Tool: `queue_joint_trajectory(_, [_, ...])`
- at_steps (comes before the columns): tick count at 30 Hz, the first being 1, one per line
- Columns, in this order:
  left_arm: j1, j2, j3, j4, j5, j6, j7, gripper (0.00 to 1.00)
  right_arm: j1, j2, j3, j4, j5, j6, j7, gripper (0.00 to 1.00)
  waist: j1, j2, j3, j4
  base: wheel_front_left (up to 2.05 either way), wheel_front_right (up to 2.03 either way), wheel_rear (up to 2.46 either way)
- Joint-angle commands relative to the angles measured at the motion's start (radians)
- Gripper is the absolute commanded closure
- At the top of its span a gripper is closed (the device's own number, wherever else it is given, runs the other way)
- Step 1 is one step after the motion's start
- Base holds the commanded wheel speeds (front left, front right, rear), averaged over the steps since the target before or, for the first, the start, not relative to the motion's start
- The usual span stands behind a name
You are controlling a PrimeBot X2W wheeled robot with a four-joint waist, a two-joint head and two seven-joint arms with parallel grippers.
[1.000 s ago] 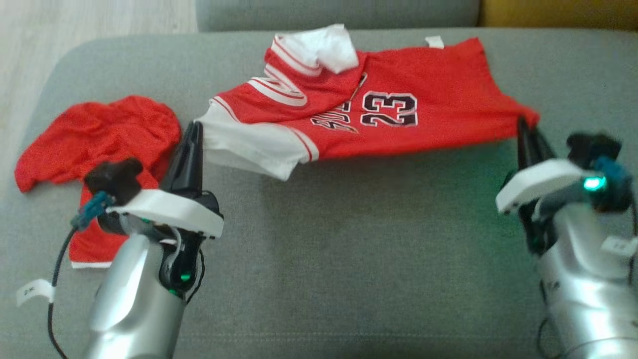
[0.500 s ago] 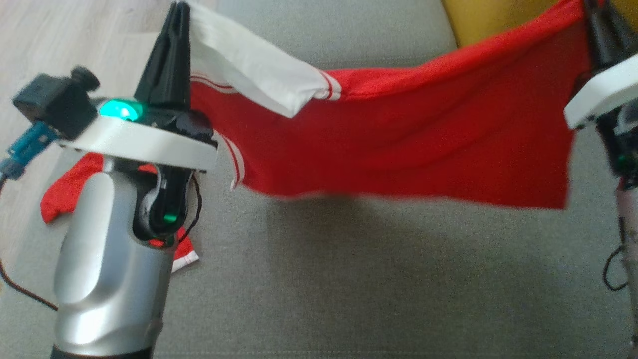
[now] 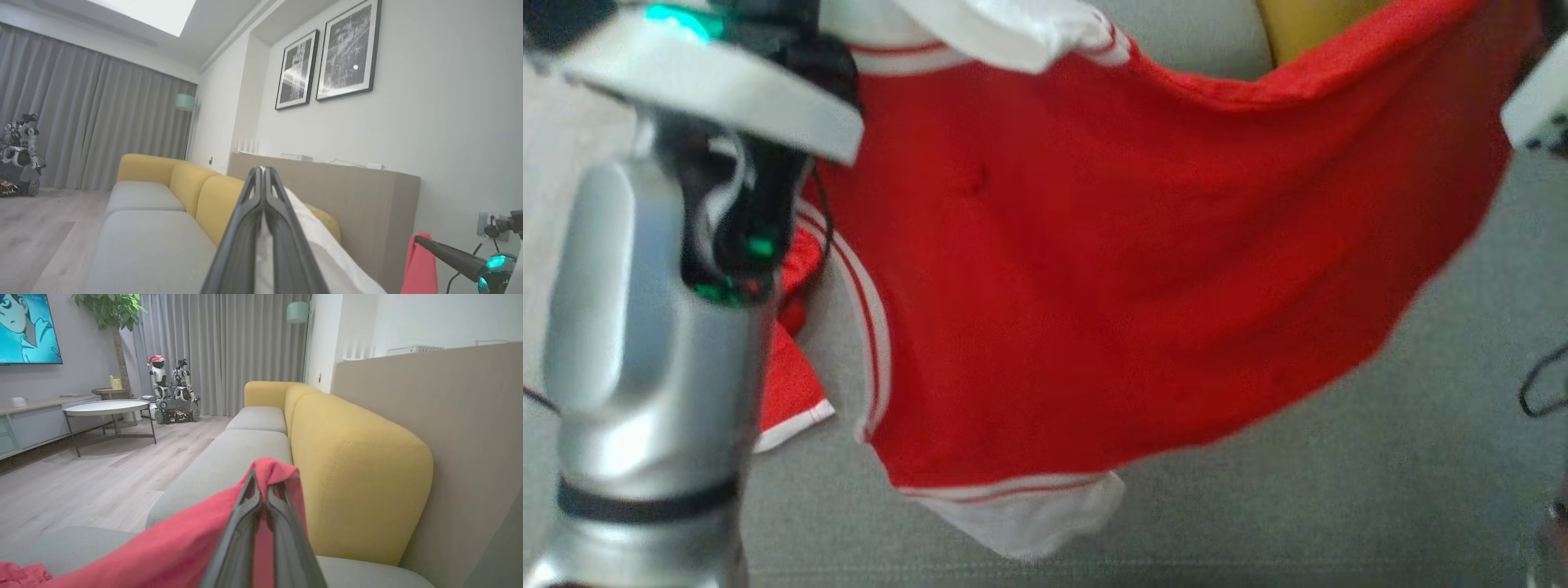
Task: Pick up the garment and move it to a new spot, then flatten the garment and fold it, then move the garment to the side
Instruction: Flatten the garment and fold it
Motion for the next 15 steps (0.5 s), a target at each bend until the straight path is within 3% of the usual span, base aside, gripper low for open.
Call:
queue_joint_trajectory(1, [-0.101,0.040,0.040,0.012,-0.012,0.000,0.022,1.00,-0.085,0.026,0.014,-0.016,0.002,0.007,0.021,1.00,0.0000,-0.0001,0.060,-0.009,0.00,0.00,0.00])
queue_joint_trajectory(7, [-0.368,0.112,0.087,0.207,-0.004,-0.041,0.019,1.00,-0.337,0.133,0.006,0.120,-0.033,0.007,-0.035,1.00,0.0000,-0.0001,0.266,-0.021,0.00,0.00,0.00])
queue_joint_trajectory(15, [-0.739,0.160,0.099,0.506,0.064,-0.080,-0.179,1.00,-0.713,0.210,-0.097,0.446,-0.125,0.007,-0.398,1.00,0.0000,-0.0001,0.428,-0.005,0.00,0.00,0.00])
